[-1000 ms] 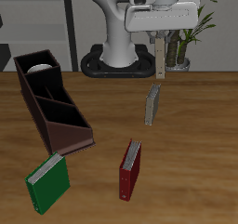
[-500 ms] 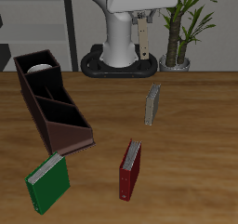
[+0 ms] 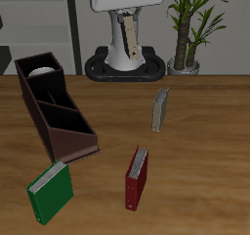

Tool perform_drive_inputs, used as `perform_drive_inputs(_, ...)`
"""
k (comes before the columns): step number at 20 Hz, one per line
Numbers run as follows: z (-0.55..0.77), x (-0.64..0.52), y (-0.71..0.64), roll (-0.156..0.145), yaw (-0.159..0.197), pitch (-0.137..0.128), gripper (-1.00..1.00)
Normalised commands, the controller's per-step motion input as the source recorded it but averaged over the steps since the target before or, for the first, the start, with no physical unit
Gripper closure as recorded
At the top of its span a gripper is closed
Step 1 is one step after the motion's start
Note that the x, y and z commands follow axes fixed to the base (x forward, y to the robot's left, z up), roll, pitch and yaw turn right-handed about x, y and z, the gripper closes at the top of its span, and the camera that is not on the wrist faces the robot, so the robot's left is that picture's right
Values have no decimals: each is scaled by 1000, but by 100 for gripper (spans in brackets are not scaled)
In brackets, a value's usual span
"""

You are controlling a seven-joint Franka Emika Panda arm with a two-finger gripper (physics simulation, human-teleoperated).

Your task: Place the white-yellow mug into the right desk caddy's right compartment and place the left yellow book into the right desk caddy's back compartment

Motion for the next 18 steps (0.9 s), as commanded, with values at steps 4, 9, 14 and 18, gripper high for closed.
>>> perform_drive_inputs(4, 73, 91, -635, -72, 15, 15, 100)
perform_drive_inputs(9, -47, 46, -626, -43, 7, 35, 100)
perform_drive_inputs(14, -41, 38, -518, -73, 16, 10, 100)
perform_drive_inputs(18, 16, -62, -458, -52, 5, 30, 100)
